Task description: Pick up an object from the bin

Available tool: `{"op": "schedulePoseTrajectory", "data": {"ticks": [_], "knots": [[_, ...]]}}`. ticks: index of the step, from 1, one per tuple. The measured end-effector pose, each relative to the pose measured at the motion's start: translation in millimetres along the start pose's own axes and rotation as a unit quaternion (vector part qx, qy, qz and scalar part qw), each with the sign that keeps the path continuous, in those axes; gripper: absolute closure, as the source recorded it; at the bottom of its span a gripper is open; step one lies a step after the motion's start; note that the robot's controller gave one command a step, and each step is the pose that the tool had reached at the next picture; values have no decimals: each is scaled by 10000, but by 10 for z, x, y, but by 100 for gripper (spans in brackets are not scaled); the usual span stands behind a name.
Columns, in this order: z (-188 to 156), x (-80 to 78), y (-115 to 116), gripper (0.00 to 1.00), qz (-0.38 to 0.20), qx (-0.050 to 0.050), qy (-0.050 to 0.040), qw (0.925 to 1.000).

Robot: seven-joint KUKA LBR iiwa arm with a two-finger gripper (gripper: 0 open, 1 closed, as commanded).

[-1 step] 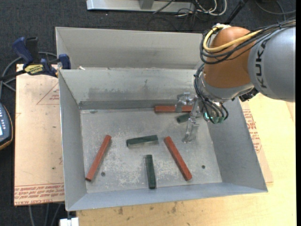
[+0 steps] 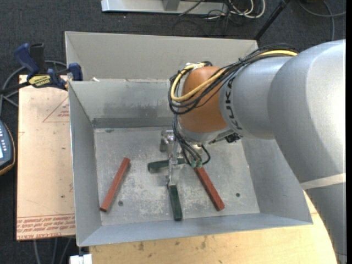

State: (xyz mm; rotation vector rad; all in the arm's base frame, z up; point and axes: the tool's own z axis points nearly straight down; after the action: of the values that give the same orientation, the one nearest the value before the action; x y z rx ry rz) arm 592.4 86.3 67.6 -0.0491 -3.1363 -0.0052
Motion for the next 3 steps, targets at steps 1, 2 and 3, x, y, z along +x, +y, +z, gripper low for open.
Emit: {"op": "schedulePoseTrajectory", "data": {"ticks": [1,2,3], "knots": [[-333,109,-66,0,467,7,-35,9989],[-316,182,17,0,917,8,-21,9958],[-12,193,-120,0,1384,8,-18,9904]]}}
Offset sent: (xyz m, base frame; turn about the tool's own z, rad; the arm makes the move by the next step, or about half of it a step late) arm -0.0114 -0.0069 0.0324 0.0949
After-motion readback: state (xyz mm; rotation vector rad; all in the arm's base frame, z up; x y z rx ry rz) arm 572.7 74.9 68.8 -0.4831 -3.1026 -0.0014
